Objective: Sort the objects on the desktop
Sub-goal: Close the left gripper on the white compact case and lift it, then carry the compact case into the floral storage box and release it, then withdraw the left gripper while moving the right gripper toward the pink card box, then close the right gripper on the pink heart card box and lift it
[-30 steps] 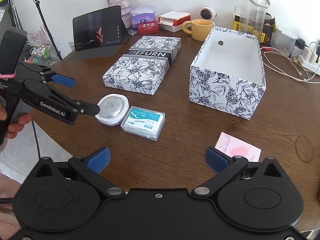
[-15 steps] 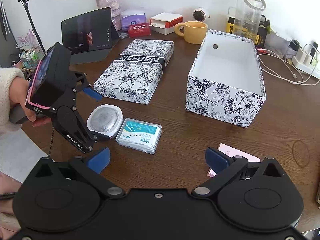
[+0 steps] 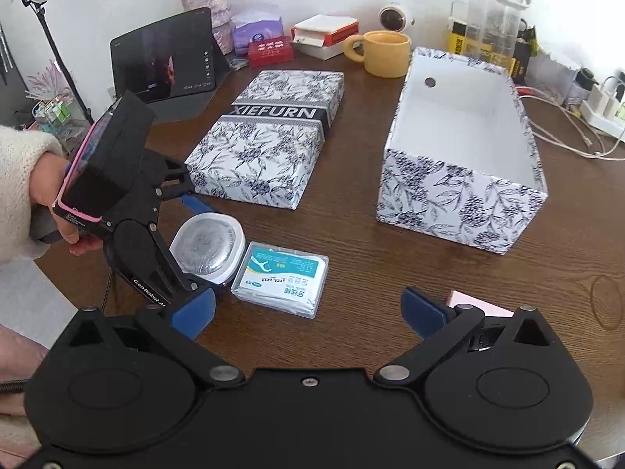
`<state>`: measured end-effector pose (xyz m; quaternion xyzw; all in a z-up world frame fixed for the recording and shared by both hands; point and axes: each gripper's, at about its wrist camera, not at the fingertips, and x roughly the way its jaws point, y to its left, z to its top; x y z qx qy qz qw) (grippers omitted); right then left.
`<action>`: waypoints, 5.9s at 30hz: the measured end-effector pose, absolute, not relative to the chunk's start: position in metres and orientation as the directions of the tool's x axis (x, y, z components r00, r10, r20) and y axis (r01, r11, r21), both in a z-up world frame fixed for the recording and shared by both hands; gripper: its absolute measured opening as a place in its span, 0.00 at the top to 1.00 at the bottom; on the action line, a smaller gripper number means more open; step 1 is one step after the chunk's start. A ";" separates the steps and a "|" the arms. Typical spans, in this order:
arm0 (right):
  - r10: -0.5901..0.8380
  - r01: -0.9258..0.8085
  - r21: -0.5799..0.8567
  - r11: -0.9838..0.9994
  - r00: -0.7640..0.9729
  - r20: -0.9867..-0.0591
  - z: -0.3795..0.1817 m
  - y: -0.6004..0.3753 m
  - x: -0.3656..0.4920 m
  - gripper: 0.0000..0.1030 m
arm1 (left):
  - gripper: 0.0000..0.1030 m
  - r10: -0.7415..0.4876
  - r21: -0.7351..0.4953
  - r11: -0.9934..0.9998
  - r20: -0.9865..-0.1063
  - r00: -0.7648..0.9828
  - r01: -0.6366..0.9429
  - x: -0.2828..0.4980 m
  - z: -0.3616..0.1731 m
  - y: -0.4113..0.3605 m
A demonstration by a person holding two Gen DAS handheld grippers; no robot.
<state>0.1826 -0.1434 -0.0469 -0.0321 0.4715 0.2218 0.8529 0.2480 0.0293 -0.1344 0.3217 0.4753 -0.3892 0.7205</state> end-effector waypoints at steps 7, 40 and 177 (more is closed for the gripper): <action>0.370 -0.513 0.141 0.847 0.379 -0.848 -0.064 -0.121 0.205 0.02 | 0.17 -0.294 0.052 0.487 -0.930 0.219 0.872 0.252 -0.135 0.039; 0.510 -0.424 0.309 0.851 0.530 -0.677 0.045 -0.260 0.281 0.02 | 0.18 -0.312 0.289 0.334 -0.864 0.394 0.897 0.472 -0.042 -0.214; 0.343 -0.953 0.013 0.303 0.097 -0.934 -0.118 -0.283 0.254 0.31 | 0.00 -0.037 0.108 0.978 -0.754 0.656 0.179 0.133 -0.025 -0.096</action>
